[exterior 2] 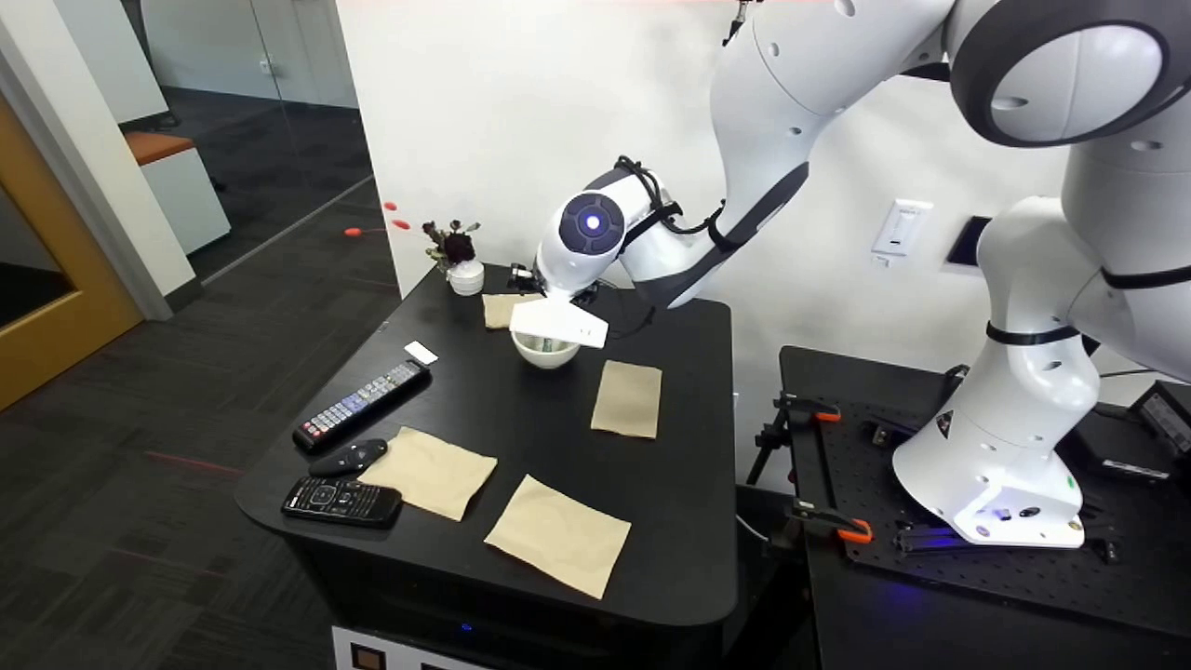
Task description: Put the green marker in the white bowl
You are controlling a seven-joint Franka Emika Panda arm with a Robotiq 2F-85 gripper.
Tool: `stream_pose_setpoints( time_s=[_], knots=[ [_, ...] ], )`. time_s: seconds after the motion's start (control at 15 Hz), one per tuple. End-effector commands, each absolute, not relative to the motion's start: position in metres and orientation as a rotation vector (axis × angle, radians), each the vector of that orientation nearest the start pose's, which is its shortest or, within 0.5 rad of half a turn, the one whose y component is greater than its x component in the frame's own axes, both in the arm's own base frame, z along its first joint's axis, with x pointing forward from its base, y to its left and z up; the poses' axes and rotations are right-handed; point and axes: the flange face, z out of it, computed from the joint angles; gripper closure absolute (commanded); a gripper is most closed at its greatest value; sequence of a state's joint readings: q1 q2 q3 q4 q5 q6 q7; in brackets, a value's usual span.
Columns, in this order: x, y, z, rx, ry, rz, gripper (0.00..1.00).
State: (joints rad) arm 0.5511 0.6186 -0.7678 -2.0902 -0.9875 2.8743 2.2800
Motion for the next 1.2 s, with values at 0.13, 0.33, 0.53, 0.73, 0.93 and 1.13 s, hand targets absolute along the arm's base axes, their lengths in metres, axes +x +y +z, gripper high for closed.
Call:
stream_pose_setpoints(
  time_s=[0.13,0.33,0.53,0.73,0.93,1.13],
  knots=[
    [0.581,-0.065,0.236,-2.556,1.888,-1.148,0.00],
    [0.571,-0.069,0.254,-2.594,1.803,-1.099,0.00],
    [0.558,-0.074,0.270,-2.617,1.736,-1.057,0.00],
    [0.544,-0.078,0.281,-2.639,1.691,-1.022,0.00],
    [0.551,-0.079,0.275,-2.654,1.720,-1.041,0.00],
    [0.542,-0.079,0.281,-2.659,1.699,-1.014,0.00]
  ],
)
